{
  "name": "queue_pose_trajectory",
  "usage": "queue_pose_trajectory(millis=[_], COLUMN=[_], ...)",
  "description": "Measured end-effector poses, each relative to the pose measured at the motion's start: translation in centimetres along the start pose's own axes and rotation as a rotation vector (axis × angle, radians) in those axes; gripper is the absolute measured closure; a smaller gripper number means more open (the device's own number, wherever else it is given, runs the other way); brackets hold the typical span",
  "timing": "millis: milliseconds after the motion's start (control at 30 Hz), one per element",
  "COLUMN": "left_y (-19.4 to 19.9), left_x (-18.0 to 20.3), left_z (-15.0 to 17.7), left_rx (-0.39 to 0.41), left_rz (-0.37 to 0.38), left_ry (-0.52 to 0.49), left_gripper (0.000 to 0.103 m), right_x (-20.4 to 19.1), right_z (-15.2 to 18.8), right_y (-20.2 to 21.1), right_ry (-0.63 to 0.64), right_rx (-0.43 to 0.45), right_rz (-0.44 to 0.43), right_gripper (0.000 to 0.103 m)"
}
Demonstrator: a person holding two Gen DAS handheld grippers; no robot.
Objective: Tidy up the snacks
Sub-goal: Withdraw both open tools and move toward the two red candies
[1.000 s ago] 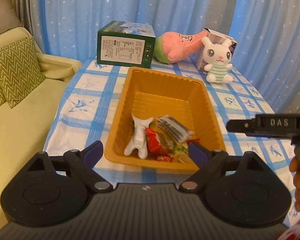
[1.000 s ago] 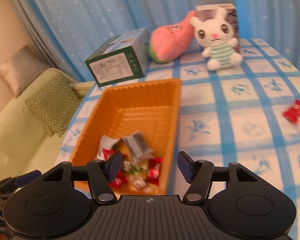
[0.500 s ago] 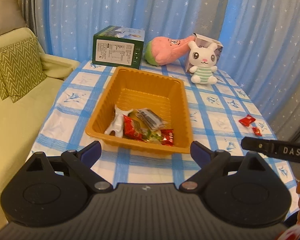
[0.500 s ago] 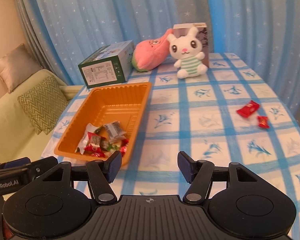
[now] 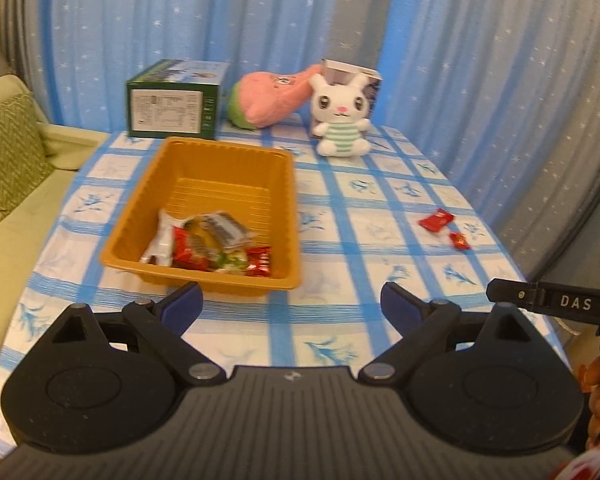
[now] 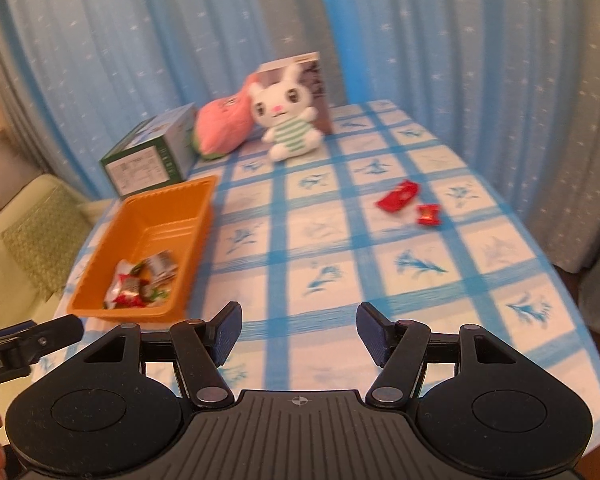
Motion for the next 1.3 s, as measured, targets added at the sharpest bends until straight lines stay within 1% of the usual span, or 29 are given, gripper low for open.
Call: queue_pose_trajectory(millis=[233,567,767,833,900,1000,1133,1233,1300], left_y=[-0.9,-2.3,-4.2,-5.1,-6.1,-7.8,-10.3,-12.2,-13.7], left_x=[3.3,6.6,8.6,9.3,9.8,10.8,12.4,13.5,14.2], left_z=[0.0,-0.7,-1.2,-1.5,-1.8,-2.3,-2.8,-3.2,-3.5], left_rx=[-0.044,-0.070,-0.080,-0.075,-0.060,-0.035,-0.015,0.009,0.011], left_rz=[0.067,0.118,0.144,0.145,0.130,0.119,0.149,0.159,0.180], left_ry=[-0.011,-0.034,-0.045,-0.052,-0.063,-0.111,-0.149,-0.188,-0.194], left_gripper=[0.008,0.008,0.008,0.008,0.008,0.007,0.007,0.007,0.007], right_x=[3.8,6.8,8.7,9.5,10.3,11.5,13.1,14.2,14.8], right_z=[-0.7,-1.7,-2.6,-3.0,-3.5,-4.2,-5.0,-5.5,-5.6], right_y=[1.1,1.4,0.7,0.3,-0.3,-1.4,-3.4,-5.0,-6.2], right_ry=[-0.054,-0.095,-0.105,-0.105,-0.105,-0.100,-0.095,-0.104,-0.108], right_rx=[0.022,0.040,0.049,0.053,0.055,0.054,0.054,0.064,0.063], right_rz=[0.057,0.088,0.109,0.118,0.130,0.143,0.155,0.156,0.146], right_gripper=[0.039,0.039,0.039,0.039,0.039,0.039,0.039,0.039,0.039])
Point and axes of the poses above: each gripper's, at about its wrist camera, not at the fingertips, and y roughly against the way its jaws point, x to its right, z to its underside, the point moved 8 cm from there along -y, roughly the way its jaws point, and after that the axes turned 9 degrees about x, right-handed, at the moved point
